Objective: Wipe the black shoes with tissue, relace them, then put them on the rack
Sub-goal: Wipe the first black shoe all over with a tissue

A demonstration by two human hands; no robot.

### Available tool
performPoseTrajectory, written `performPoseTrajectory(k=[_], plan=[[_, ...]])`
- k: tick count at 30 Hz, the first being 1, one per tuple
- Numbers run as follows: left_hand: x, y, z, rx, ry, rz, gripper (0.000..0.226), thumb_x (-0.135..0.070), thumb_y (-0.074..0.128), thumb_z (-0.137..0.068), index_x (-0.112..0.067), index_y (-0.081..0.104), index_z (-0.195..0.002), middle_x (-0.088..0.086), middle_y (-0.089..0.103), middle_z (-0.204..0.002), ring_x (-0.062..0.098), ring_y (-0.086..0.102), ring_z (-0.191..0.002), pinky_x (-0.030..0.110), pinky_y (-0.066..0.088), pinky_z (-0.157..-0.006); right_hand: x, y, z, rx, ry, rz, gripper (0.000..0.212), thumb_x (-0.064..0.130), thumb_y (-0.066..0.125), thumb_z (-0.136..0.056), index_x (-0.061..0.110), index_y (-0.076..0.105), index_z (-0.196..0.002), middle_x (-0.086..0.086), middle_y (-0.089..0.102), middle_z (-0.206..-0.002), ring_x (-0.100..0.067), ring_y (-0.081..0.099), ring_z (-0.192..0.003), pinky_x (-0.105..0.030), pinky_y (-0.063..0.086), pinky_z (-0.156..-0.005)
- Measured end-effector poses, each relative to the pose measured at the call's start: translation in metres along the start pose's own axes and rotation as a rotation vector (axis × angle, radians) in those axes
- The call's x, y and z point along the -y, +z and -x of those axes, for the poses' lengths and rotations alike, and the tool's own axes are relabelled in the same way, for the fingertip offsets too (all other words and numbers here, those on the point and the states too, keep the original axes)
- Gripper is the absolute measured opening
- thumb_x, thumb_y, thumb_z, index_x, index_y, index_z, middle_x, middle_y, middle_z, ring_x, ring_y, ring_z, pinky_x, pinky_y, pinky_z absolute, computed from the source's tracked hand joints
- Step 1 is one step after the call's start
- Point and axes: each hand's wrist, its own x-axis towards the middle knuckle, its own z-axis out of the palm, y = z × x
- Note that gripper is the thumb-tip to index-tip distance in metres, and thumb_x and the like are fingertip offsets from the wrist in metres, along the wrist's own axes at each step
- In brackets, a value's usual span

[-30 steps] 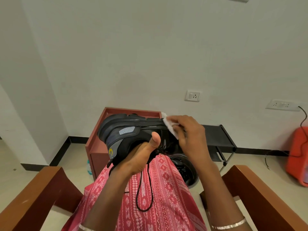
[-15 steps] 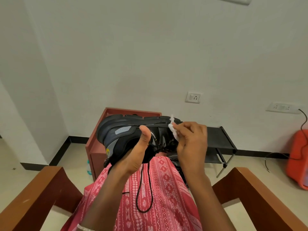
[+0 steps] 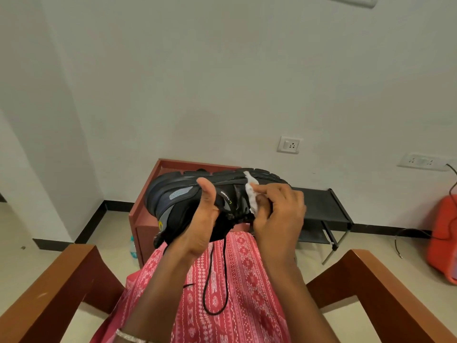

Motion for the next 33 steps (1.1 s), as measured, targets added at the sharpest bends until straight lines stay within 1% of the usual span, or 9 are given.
performPoseTrajectory(k=[5,9,14,17,22,26,31,32,33], plan=[[-0.002,0.002,0.0,0.005,-0.062,0.016,0.125,-0.103,0.044,-0.038,-0.013,0.066,-0.122,0.01,0.074,-0.113,0.019,0.068,-0.111,0.026,0.055,-0.092,0.034,-0.007,0.018,0.124,-0.11,-0.102,0.026,0.007,0.066,-0.091,0.023,0.072,-0.11,0.01,0.063,-0.099,-0.014,0.05,-0.094,-0.032,0.04,-0.074],[-0.004,0.002,0.002,-0.009,-0.037,0.021,0.105,-0.103,0.045,-0.037,-0.024,0.079,-0.097,0.005,0.076,-0.107,0.015,0.07,-0.107,0.019,0.055,-0.083,0.036,-0.01,0.019,0.13,-0.143,-0.195,0.023,0.018,0.061,-0.094,0.03,0.073,-0.11,0.016,0.061,-0.098,-0.01,0.049,-0.096,-0.03,0.036,-0.079],[-0.009,0.005,0.001,-0.059,0.011,0.087,0.1,-0.092,0.03,-0.054,-0.025,0.068,-0.118,0.001,0.073,-0.118,0.012,0.067,-0.113,0.023,0.055,-0.092,0.004,0.005,0.003,-0.042,-0.068,0.056,0.018,0.025,0.062,-0.093,0.027,0.073,-0.108,0.01,0.064,-0.099,-0.015,0.046,-0.095,-0.035,0.032,-0.078],[-0.009,0.005,0.001,-0.073,0.014,0.076,0.101,-0.084,0.017,-0.065,-0.018,0.064,-0.125,0.004,0.073,-0.117,0.014,0.067,-0.114,0.026,0.054,-0.096,0.011,0.003,0.006,-0.018,-0.016,-0.001,0.02,0.032,0.057,-0.096,0.027,0.072,-0.109,0.012,0.064,-0.1,-0.012,0.045,-0.098,-0.037,0.035,-0.079],[-0.011,0.004,0.003,-0.048,-0.032,0.023,0.094,-0.086,0.016,-0.058,-0.02,0.081,-0.077,0.006,0.078,-0.085,0.013,0.073,-0.092,0.023,0.056,-0.082,0.036,-0.009,0.028,0.121,-0.077,-0.262,0.02,0.038,0.055,-0.099,0.032,0.072,-0.109,0.019,0.063,-0.099,-0.009,0.049,-0.099,-0.032,0.035,-0.08],[-0.008,0.003,0.0,-0.066,0.018,0.052,0.108,-0.091,0.03,-0.058,-0.014,0.064,-0.126,0.008,0.071,-0.122,0.018,0.065,-0.118,0.026,0.054,-0.092,0.015,0.001,0.011,-0.011,-0.108,-0.021,0.02,0.037,0.056,-0.097,0.029,0.072,-0.106,0.015,0.064,-0.098,-0.01,0.045,-0.097,-0.032,0.026,-0.08],[-0.006,0.005,-0.001,-0.004,0.047,0.054,0.111,-0.089,0.025,-0.064,-0.011,0.059,-0.134,0.009,0.07,-0.123,0.018,0.065,-0.118,0.029,0.053,-0.097,0.006,0.012,0.006,-0.12,-0.049,0.131,0.021,0.029,0.056,-0.097,0.021,0.072,-0.106,0.006,0.066,-0.099,-0.014,0.044,-0.096,-0.033,0.03,-0.082],[-0.007,0.002,0.005,0.018,0.039,-0.026,0.114,-0.087,0.024,-0.064,-0.001,0.061,-0.13,0.015,0.075,-0.107,0.022,0.07,-0.107,0.03,0.054,-0.094,0.014,0.01,0.011,-0.076,-0.044,0.05,0.02,0.029,0.056,-0.098,0.023,0.072,-0.108,0.009,0.064,-0.099,-0.012,0.044,-0.097,-0.035,0.034,-0.081],[-0.016,0.008,0.007,0.047,0.031,0.009,0.071,-0.083,0.024,-0.065,-0.03,0.066,-0.085,0.022,0.072,-0.087,0.002,0.067,-0.08,0.034,0.055,-0.092,0.022,0.008,0.016,-0.015,-0.04,-0.071,0.02,0.029,0.056,-0.099,0.026,0.072,-0.11,0.013,0.063,-0.1,-0.011,0.046,-0.097,-0.037,0.038,-0.079]])
